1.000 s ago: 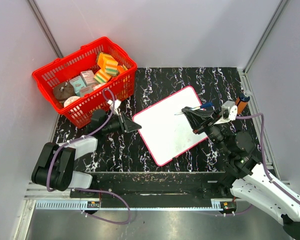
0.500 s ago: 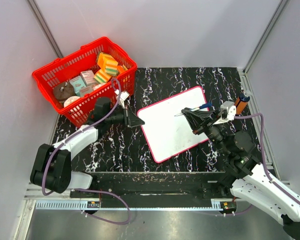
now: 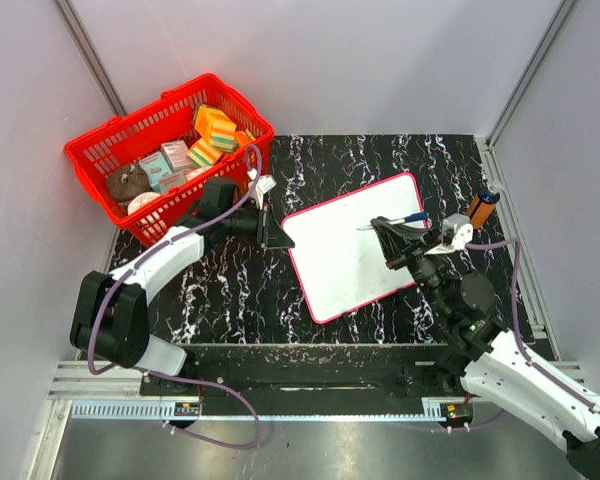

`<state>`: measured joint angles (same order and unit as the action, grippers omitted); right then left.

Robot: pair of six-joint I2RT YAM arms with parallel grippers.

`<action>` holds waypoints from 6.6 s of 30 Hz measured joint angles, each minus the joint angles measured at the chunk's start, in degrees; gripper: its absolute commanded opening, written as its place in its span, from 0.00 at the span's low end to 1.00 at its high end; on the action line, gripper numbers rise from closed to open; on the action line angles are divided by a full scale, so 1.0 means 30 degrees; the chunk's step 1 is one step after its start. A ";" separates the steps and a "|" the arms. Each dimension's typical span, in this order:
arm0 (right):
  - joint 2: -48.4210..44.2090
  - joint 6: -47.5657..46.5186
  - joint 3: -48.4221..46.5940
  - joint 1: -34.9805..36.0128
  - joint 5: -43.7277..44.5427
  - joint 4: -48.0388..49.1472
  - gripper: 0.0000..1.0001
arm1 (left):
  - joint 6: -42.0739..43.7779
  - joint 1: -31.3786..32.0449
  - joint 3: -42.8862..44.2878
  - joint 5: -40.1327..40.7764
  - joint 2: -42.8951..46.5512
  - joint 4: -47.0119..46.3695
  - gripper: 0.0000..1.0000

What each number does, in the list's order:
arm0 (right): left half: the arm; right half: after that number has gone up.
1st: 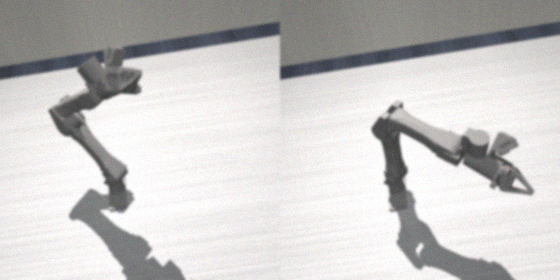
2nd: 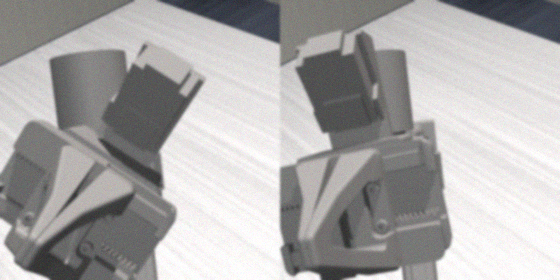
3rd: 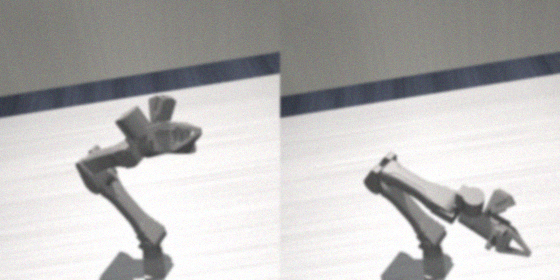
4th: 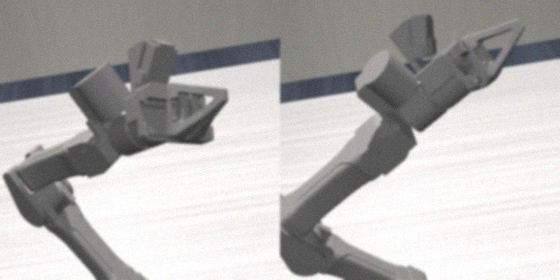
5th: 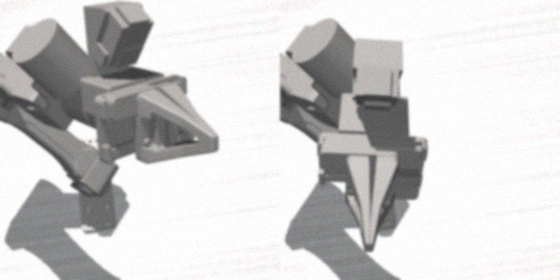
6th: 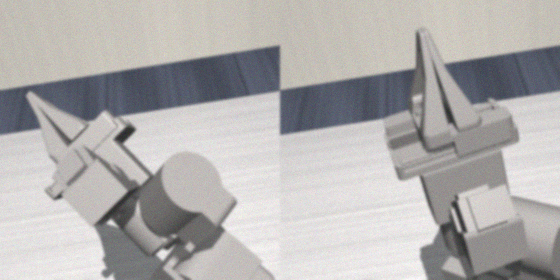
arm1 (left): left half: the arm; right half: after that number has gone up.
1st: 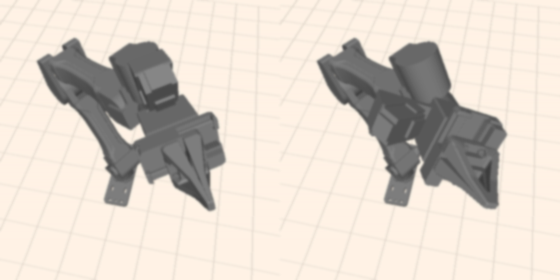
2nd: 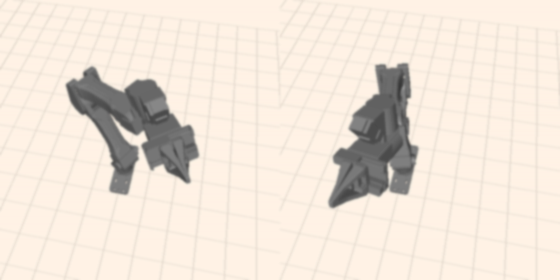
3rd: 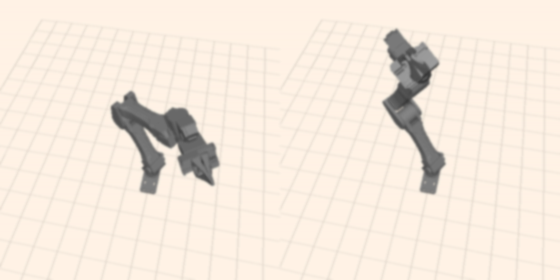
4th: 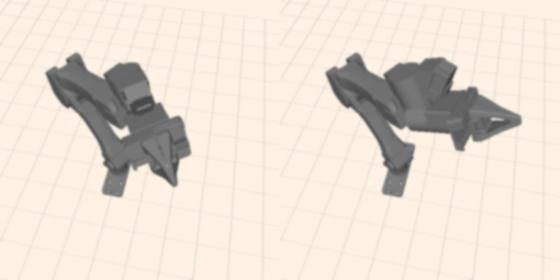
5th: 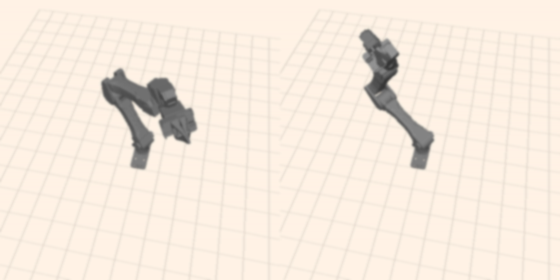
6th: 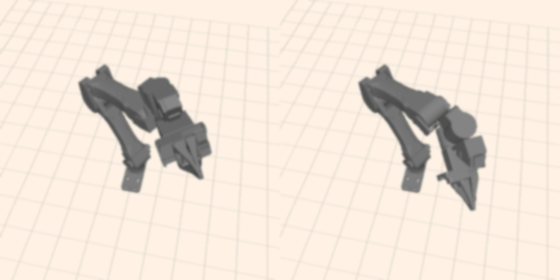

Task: Write a sentence on the whiteboard

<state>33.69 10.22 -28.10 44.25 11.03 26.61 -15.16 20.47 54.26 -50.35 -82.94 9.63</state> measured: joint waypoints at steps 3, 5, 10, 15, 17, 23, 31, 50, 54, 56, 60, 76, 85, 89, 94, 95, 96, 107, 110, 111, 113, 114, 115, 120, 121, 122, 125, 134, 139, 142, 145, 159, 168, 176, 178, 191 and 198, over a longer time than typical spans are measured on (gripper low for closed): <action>-0.0393 -0.0066 0.1093 -0.0007 0.1078 0.1115 0.00 | 0.0488 0.0000 0.0255 -0.0124 -0.0044 0.0670 0.00; -0.0313 -0.0350 0.1122 -0.0007 0.1297 0.1370 0.00 | 0.0670 -0.0007 0.0299 -0.0189 -0.0044 0.0845 0.00; 0.0670 -0.0976 0.1122 -0.0007 0.1319 0.1967 0.00 | 0.0998 -0.0015 0.0379 -0.0313 -0.0044 0.1005 0.00; 0.2222 -0.1464 0.1974 -0.0007 0.1151 0.3920 0.00 | 0.1501 -0.0015 0.0554 -0.0466 -0.0058 0.1384 0.00; 0.3075 -0.1741 0.2353 -0.0007 0.0867 0.4459 0.00 | 0.1719 -0.0015 0.0656 -0.0510 -0.0080 0.1596 0.00; 0.5770 -0.2929 0.2630 -0.0007 0.0408 0.6462 0.00 | 0.2186 -0.0022 0.0801 -0.0648 -0.0153 0.1909 0.00; 0.7082 -0.4007 0.2841 -0.0007 0.0328 0.8779 0.00 | 0.2455 -0.0036 0.0911 -0.0714 -0.0168 0.2157 0.00; 0.9559 -0.5960 0.2215 -0.0007 -0.1807 1.0404 0.00 | 0.2637 -0.0044 0.1056 -0.0714 -0.0168 0.2543 0.00; 1.0280 -0.5887 0.1472 -0.0007 -0.2550 1.0346 0.00 | 0.2739 -0.0044 0.1056 -0.0721 -0.0168 0.2565 0.00; 1.0644 -0.5756 0.1239 -0.0007 -0.2871 1.0375 0.00 | 0.2754 -0.0044 0.1056 -0.0729 -0.0168 0.2565 0.00; 1.1285 -0.5107 0.1064 -0.0015 -0.3570 1.0469 0.00 | 0.2776 -0.0044 0.1137 -0.0721 -0.0168 0.2710 0.00; 1.2699 -0.2965 -0.0255 0.0044 -0.5428 1.0921 0.00 | 0.3038 -0.0044 0.1297 -0.0750 -0.0270 0.2965 0.00; 1.3362 -0.2499 -0.0255 0.0321 -0.5508 1.0928 0.00 | 0.3053 -0.0044 0.1297 -0.0794 -0.0277 0.2973 0.00; 1.3573 -0.2433 -0.0255 0.0379 -0.5406 1.1118 0.00 | 0.3067 -0.0044 0.1297 -0.0809 -0.0277 0.2973 0.00; 1.3974 -0.2390 -0.0255 0.0423 -0.4969 1.1205 0.00 | 0.3075 -0.0044 0.1304 -0.0816 -0.0277 0.2980 0.00; 1.4039 -0.2382 -0.0255 0.0423 -0.4852 1.1205 0.00 | 0.3082 -0.0044 0.1304 -0.0816 -0.0277 0.2980 0.00; 1.4112 -0.2361 -0.0255 0.0430 -0.4772 1.1234 0.00 | 0.3089 -0.0044 0.1297 -0.0809 -0.0277 0.2980 0.00; 1.4192 -0.2317 -0.0255 0.0517 -0.3599 1.1621 0.00 | 0.3111 -0.0058 0.1297 -0.0801 -0.0277 0.2994 0.00; 1.4192 -0.2346 -0.0255 0.0525 -0.3293 1.1672 0.00 | 0.3126 -0.0058 0.1297 -0.0801 -0.0284 0.2994 0.00; 1.4185 -0.2375 -0.0255 0.0525 -0.3155 1.1679 0.00 | 0.3140 -0.0058 0.1297 -0.0794 -0.0284 0.2994 0.00; 1.4178 -0.2455 -0.0255 0.0525 -0.2863 1.1679 0.00 | 0.3184 -0.0066 0.1304 -0.0794 -0.0299 0.3002 0.00; 1.4149 -0.2506 -0.0248 0.0525 -0.2732 1.1672 0.00 | 0.3184 -0.0080 0.1304 -0.0794 -0.0306 0.3002 0.00; 1.4127 -0.2550 -0.0240 0.0525 -0.2594 1.1679 0.00 | 0.3184 -0.0080 0.1304 -0.0801 -0.0313 0.3009 0.00; 1.3901 -0.2761 -0.0087 0.0525 -0.1814 1.1686 0.00 | 0.3198 -0.0087 0.1304 -0.0794 -0.0313 0.3016 0.00; 1.3865 -0.2790 -0.0036 0.0532 -0.1734 1.1686 0.00 | 0.3206 -0.0087 0.1297 -0.0787 -0.0313 0.3016 0.00; 1.3806 -0.2805 0.0015 0.0532 -0.1661 1.1686 0.00 | 0.3206 -0.0087 0.1304 -0.0787 -0.0313 0.3016 0.00; 1.3529 -0.2900 0.0197 0.0532 -0.1632 1.1577 0.00 | 0.3271 -0.0087 0.1297 -0.0794 -0.0313 0.3024 0.00; 1.2109 -0.2703 0.0313 0.0539 -0.2922 1.1329 0.00 | 0.3402 -0.0087 0.1304 -0.0801 -0.0313 0.3045 0.00; 1.2655 -0.2601 0.0299 0.0539 -0.2987 1.1329 0.00 | 0.3410 -0.0087 0.1304 -0.0801 -0.0313 0.3053 0.00; 1.3158 -0.2565 0.0299 0.0539 -0.2907 1.1329 0.00 | 0.3417 -0.0087 0.1304 -0.0801 -0.0313 0.3053 0.00; 1.3398 -0.2492 0.0299 0.0539 -0.2871 1.1336 0.00 | 0.3461 -0.0087 0.1304 -0.0801 -0.0313 0.3060 0.00; 1.3930 -0.2368 0.0080 0.0539 -0.2827 1.1832 0.00 | 0.3468 -0.0087 0.1304 -0.0801 -0.0313 0.3067 0.00; 1.4579 -0.2208 0.0160 0.0539 -0.2820 1.2721 0.00 | 0.3475 -0.0146 0.1304 -0.0787 -0.0350 0.3147 0.00; 1.4273 -0.1938 0.0933 0.0539 -0.2827 1.2896 0.00 | 0.3475 -0.0168 0.1304 -0.0780 -0.0386 0.3162 0.00; 1.4134 -0.1894 0.1144 0.0539 -0.2834 1.2881 0.00 | 0.3475 -0.0168 0.1304 -0.0780 -0.0386 0.3169 0.00; 1.3595 -0.1224 0.2200 0.0539 -0.2900 1.2830 0.00 | 0.3563 -0.0175 0.1304 -0.0692 -0.0393 0.3206 0.00; 1.2488 -0.1268 0.2076 0.0539 -0.2616 1.2101 0.00 | 0.3606 -0.0175 0.1304 -0.0707 -0.0393 0.3213 0.00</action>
<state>71.16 6.42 -21.87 45.87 3.18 62.92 -4.34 19.94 58.17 -52.47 -84.12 19.27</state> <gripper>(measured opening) 0.067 0.137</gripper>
